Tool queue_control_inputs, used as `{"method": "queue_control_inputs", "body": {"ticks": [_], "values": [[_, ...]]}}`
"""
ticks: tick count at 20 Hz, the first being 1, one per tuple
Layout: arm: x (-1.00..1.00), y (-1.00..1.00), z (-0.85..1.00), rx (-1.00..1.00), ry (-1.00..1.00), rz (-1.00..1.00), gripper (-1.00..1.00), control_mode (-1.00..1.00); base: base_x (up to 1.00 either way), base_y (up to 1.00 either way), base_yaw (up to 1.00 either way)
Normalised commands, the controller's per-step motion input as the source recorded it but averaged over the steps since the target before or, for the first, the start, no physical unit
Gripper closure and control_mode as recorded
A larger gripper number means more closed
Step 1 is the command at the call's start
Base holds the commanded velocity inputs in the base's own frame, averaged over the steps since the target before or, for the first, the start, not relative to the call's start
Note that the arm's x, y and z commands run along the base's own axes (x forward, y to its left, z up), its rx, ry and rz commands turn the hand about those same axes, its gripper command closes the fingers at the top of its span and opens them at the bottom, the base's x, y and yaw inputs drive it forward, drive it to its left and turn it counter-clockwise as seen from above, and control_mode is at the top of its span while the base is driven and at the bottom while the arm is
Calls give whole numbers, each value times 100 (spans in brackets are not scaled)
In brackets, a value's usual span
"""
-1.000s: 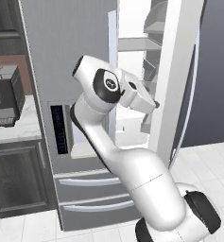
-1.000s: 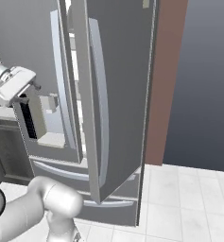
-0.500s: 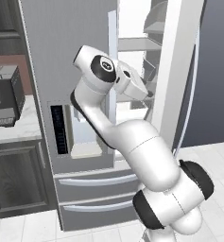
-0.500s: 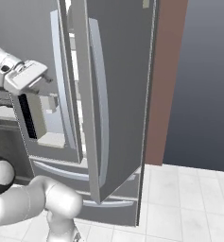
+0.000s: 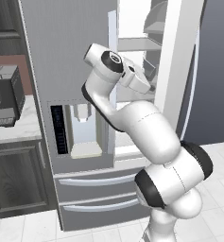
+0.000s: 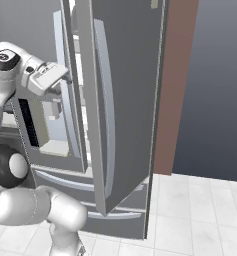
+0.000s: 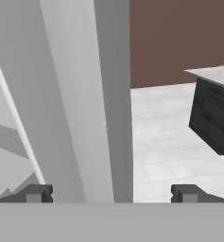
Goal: Take the lemon wedge from the fridge and place it on the plate with fish on the dining counter.
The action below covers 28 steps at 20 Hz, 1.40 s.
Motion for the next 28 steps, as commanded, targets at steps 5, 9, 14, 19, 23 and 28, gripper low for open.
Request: {"method": "queue_control_inputs", "body": {"ticks": [5, 9, 14, 19, 23, 28], "values": [[63, -30, -10, 0, 1, 0, -100, -100, 0, 0, 0], [46, -27, -8, 0, 0, 0, -100, -100, 0, 0, 0], [15, -33, -2, 0, 0, 0, -100, -100, 0, 0, 0], [9, -39, -2, 0, 0, 1, -100, -100, 0, 0, 0], [0, -42, 0, 0, -1, 5, -100, -100, 0, 0, 0], [-39, -64, 0, 4, -13, 6, -100, -100, 0, 0, 0]]}}
